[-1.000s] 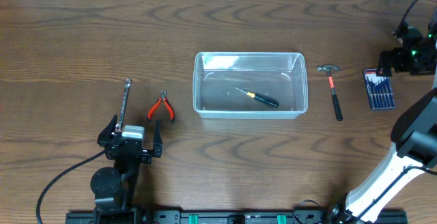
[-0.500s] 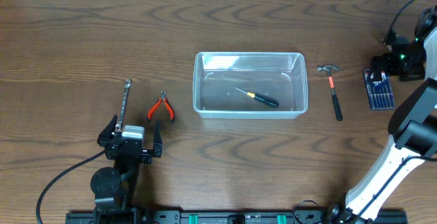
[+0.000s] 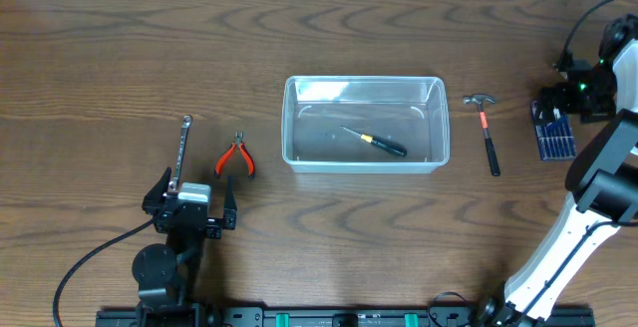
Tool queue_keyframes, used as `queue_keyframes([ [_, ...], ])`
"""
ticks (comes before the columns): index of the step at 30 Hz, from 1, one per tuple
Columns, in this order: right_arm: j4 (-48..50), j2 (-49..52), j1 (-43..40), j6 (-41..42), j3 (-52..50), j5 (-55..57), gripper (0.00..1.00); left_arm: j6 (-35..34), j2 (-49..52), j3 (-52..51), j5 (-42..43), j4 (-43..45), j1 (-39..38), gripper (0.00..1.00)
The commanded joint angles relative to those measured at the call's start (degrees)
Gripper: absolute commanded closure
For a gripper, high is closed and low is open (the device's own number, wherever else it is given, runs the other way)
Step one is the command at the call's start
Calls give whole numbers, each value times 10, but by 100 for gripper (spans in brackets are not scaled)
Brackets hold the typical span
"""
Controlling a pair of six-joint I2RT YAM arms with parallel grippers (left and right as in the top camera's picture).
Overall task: Pack container
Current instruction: 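Lower the right gripper over the precision screwdriver set box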
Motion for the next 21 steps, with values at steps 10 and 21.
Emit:
queue_keyframes([
  [10,14,21,5,-1,-1,21,1,5,-3,-17,-3,-5,2,2],
  [21,15,22,5,-5,-3,28,1,5,-3,-17,-3,-5,2,2],
])
